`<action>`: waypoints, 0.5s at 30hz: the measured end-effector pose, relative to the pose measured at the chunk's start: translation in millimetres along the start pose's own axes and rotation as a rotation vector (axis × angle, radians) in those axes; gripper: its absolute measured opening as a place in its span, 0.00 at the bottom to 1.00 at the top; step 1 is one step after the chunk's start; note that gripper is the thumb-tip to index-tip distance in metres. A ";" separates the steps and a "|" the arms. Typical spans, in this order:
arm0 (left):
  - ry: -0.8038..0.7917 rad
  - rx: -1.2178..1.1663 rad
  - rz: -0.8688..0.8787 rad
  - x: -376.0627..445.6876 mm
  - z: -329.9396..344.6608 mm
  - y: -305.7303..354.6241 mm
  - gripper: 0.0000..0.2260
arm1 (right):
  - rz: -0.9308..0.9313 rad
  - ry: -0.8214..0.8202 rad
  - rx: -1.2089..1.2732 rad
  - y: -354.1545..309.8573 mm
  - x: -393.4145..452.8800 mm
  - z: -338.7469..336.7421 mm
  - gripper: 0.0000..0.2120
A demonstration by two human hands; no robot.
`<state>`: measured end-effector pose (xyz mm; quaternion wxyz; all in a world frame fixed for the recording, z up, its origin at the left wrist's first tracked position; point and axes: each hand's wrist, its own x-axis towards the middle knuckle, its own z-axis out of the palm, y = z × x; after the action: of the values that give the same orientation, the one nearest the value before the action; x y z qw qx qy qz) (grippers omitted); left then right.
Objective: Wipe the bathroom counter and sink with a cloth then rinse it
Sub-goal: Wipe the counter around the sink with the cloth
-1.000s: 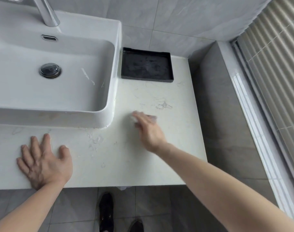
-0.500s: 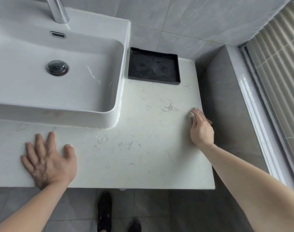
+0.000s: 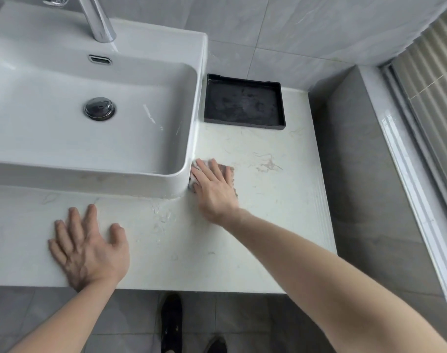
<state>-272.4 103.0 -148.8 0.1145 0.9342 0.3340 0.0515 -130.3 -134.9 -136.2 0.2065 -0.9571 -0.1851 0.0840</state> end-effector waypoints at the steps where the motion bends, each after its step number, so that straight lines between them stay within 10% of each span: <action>1: 0.000 0.000 0.000 0.0 0.0 -0.2 0.30 | -0.007 0.022 -0.034 -0.2 -2.5 6.1 0.23; 15: -0.010 0.005 -0.006 -0.4 -2.6 2.8 0.30 | 0.571 0.315 -0.065 172.8 -117.7 -59.4 0.22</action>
<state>-271.4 101.1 -145.6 0.1140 0.9336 0.3365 0.0458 -169.0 -348.5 -146.4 0.1699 -0.9777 0.1223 -0.0168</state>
